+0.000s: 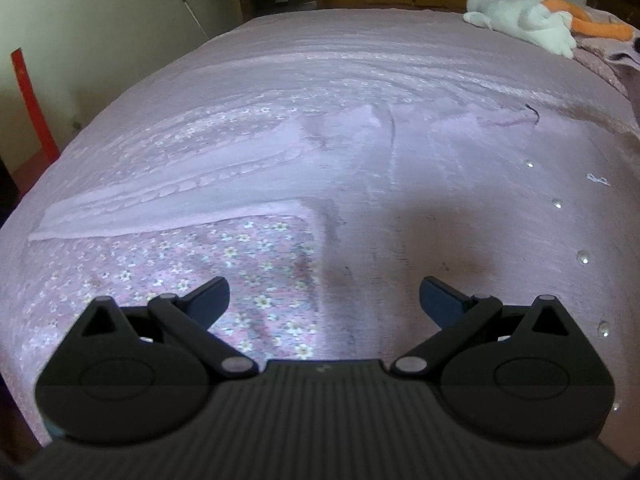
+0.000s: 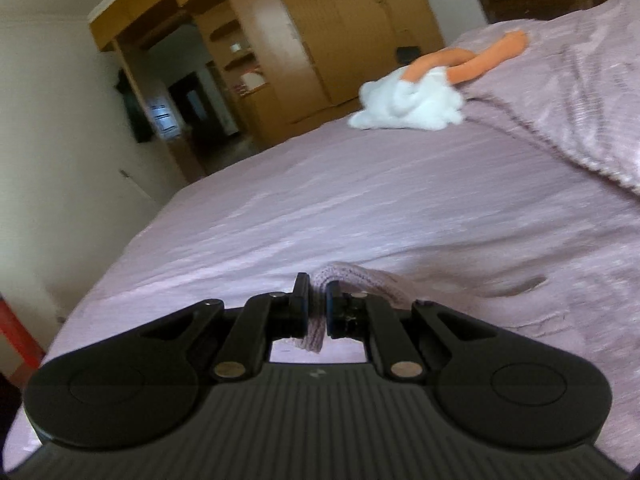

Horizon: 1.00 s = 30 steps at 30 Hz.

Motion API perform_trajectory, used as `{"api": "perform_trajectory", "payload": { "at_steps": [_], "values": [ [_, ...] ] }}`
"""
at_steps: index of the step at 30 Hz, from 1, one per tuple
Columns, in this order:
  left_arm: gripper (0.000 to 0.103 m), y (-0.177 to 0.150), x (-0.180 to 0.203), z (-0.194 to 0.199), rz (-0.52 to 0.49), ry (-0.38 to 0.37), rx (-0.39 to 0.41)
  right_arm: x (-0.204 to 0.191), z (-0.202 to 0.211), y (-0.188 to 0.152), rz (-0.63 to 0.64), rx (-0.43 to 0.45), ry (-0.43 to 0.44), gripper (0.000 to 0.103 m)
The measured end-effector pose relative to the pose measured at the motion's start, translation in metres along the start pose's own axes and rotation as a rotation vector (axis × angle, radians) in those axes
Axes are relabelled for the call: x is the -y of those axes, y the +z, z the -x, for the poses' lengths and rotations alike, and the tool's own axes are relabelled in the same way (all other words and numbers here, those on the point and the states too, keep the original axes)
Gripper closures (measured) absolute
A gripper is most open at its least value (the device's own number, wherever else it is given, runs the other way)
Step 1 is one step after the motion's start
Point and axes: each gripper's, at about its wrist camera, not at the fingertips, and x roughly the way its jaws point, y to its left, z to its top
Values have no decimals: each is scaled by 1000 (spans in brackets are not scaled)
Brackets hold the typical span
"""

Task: Fold small clothes

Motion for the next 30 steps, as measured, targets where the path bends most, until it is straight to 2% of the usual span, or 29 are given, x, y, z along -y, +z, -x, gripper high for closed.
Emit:
{"api": "perform_trajectory", "payload": {
  "at_steps": [6,12,16,30],
  "values": [
    [0,0,-19,-3,49,20,-1,-65,-16,-18,26,-38,80,95],
    [0,-2,-33,-8,88,26,-3,-114,-33,-46,6,-103,156,95],
    [0,-3,-37,-10,96,27,-5,-131,-47,-70,-24,-155,190,95],
    [0,-6,-47,-16,110,35,0,-150,-110,-134,-152,-320,253,95]
  ]
}}
